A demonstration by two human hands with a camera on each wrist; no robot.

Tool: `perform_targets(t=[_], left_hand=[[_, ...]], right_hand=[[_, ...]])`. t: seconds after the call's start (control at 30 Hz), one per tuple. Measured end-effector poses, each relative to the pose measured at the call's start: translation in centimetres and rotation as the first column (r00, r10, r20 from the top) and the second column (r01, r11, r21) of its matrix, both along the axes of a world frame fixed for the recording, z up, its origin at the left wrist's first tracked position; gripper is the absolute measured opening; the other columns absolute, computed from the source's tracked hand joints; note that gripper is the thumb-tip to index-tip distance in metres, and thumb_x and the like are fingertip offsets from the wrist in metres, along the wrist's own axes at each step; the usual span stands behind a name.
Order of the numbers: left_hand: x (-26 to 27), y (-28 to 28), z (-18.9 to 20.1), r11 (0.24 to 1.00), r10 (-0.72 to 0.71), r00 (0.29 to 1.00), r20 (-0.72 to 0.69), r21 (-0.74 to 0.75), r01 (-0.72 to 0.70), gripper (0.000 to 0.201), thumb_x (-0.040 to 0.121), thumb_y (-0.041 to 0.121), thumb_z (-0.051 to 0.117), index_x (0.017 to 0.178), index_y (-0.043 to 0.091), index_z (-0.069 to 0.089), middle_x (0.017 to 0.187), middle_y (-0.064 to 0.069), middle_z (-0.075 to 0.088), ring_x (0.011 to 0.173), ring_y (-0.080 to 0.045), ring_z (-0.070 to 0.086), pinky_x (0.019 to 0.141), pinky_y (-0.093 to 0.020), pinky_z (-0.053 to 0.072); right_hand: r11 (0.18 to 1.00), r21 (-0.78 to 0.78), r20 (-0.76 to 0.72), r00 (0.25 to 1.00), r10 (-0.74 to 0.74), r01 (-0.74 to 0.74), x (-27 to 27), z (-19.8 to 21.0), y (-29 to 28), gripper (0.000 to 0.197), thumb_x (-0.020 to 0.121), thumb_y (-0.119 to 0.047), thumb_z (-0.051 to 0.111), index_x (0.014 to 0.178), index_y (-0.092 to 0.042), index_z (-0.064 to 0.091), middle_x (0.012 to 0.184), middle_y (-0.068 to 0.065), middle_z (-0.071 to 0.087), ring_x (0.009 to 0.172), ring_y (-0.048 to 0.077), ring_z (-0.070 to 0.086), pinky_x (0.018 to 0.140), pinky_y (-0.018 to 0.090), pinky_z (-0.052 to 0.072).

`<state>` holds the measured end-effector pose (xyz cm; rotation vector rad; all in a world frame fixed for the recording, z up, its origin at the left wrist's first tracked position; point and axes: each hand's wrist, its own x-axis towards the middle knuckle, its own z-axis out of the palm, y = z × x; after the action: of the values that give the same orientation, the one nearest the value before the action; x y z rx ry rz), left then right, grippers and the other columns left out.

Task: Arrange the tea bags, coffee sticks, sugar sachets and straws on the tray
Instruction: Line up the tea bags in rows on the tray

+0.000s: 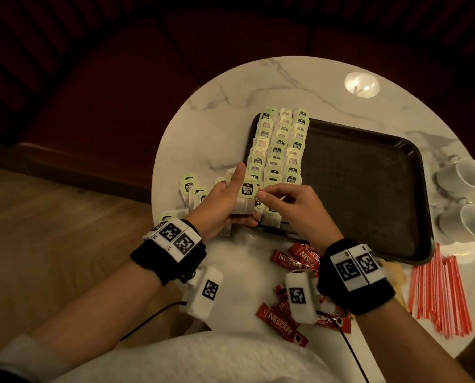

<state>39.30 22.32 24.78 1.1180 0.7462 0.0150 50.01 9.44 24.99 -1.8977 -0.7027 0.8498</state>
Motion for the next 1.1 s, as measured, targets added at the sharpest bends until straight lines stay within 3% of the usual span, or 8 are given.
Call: perform_targets(t=[0.23, 0.4, 0.5, 0.63, 0.7, 0.83, 0.97, 1.1], left_hand=[[0.1, -0.2, 0.2, 0.999, 0.039, 0.998, 0.039, 0.031, -0.041, 0.047, 0.094, 0.058, 0.036, 0.109, 0.023, 0.062, 0.094, -0.002, 0.075, 0.083, -0.02, 0.073, 0.06, -0.027, 0.058], [0.1, -0.5, 0.3, 0.996, 0.08, 0.992, 0.094, 0.023, -0.083, 0.039, 0.096, 0.054, 0.035, 0.106, 0.028, 0.062, 0.092, 0.007, 0.076, 0.087, -0.016, 0.073, 0.068, -0.033, 0.061], [0.2, -0.6, 0.3, 0.997, 0.063, 0.99, 0.129, 0.032, -0.068, 0.051, 0.085, 0.061, 0.038, 0.113, 0.024, 0.06, 0.096, 0.003, 0.075, 0.086, -0.018, 0.073, 0.07, -0.037, 0.061], [0.3, -0.3, 0.3, 0.995, 0.086, 0.983, 0.163, 0.031, -0.092, 0.075, 0.063, 0.071, 0.048, 0.114, 0.018, 0.059, 0.096, -0.001, 0.073, 0.086, -0.017, 0.071, 0.067, -0.036, 0.061], [0.3, -0.1, 0.4, 0.994, 0.1, 0.978, 0.182, 0.023, -0.106, 0.07, 0.062, 0.065, 0.055, 0.112, 0.016, 0.06, 0.094, 0.001, 0.075, 0.087, -0.016, 0.072, 0.067, -0.033, 0.061], [0.2, 0.1, 0.3, 0.996, 0.082, 0.978, 0.19, 0.009, -0.085, 0.037, 0.073, 0.032, 0.068, 0.104, 0.011, 0.064, 0.092, -0.005, 0.072, 0.086, -0.019, 0.07, 0.07, -0.034, 0.062], [-0.1, 0.3, -0.1, 0.996, 0.089, 0.978, 0.19, 0.011, -0.093, 0.034, 0.077, 0.006, 0.073, 0.109, 0.001, 0.063, 0.095, -0.011, 0.071, 0.085, -0.02, 0.068, 0.068, -0.033, 0.061], [0.1, 0.2, -0.2, 0.994, 0.085, 0.976, 0.202, 0.052, -0.097, 0.028, 0.082, 0.001, 0.07, 0.11, 0.004, 0.064, 0.09, -0.006, 0.07, 0.083, -0.017, 0.066, 0.066, -0.034, 0.061]], right_hand=[[0.999, 0.033, -0.098, 0.995, 0.004, 0.0, -0.9, -0.2, 0.5, 0.014, 0.086, -0.023, 0.075, 0.094, -0.012, 0.073, 0.089, 0.002, 0.073, 0.083, 0.008, 0.067, 0.075, 0.019, 0.052], [0.992, 0.118, -0.123, 0.992, -0.039, 0.053, -1.3, 0.2, 0.5, 0.02, 0.088, -0.022, 0.072, 0.108, -0.027, 0.068, 0.099, -0.001, 0.073, 0.092, 0.013, 0.069, 0.073, 0.02, 0.055], [0.98, 0.174, -0.073, 0.994, -0.083, 0.095, -1.1, 0.3, 0.6, 0.015, 0.088, -0.022, 0.072, 0.103, -0.023, 0.073, 0.099, -0.003, 0.073, 0.092, 0.015, 0.067, 0.079, 0.027, 0.055], [0.96, 0.246, -0.057, 0.99, -0.126, 0.136, -0.4, 1.0, 0.3, 0.014, 0.088, -0.019, 0.071, 0.101, -0.021, 0.076, 0.099, -0.003, 0.075, 0.095, 0.01, 0.067, 0.083, 0.025, 0.055], [0.947, 0.286, -0.065, 0.989, -0.13, 0.144, 0.0, 1.3, 0.1, 0.015, 0.089, -0.016, 0.069, 0.102, -0.021, 0.075, 0.1, -0.003, 0.075, 0.097, 0.01, 0.068, 0.081, 0.022, 0.054], [0.926, 0.351, 0.008, 0.989, -0.149, 0.137, 0.7, 1.7, -0.1, 0.016, 0.091, -0.011, 0.066, 0.104, -0.019, 0.073, 0.102, 0.0, 0.074, 0.096, 0.011, 0.068, 0.079, 0.021, 0.052], [0.915, 0.394, 0.13, 0.98, -0.148, 0.086, 1.2, 2.0, -0.2, 0.017, 0.092, -0.01, 0.065, 0.108, -0.013, 0.071, 0.104, 0.003, 0.073, 0.099, 0.014, 0.068, 0.084, 0.026, 0.054], [0.914, 0.401, 0.098, 0.988, -0.116, 0.067, 0.9, 2.5, -0.2, 0.02, 0.093, -0.009, 0.064, 0.111, -0.014, 0.07, 0.106, 0.001, 0.073, 0.1, 0.012, 0.068, 0.082, 0.022, 0.054]])
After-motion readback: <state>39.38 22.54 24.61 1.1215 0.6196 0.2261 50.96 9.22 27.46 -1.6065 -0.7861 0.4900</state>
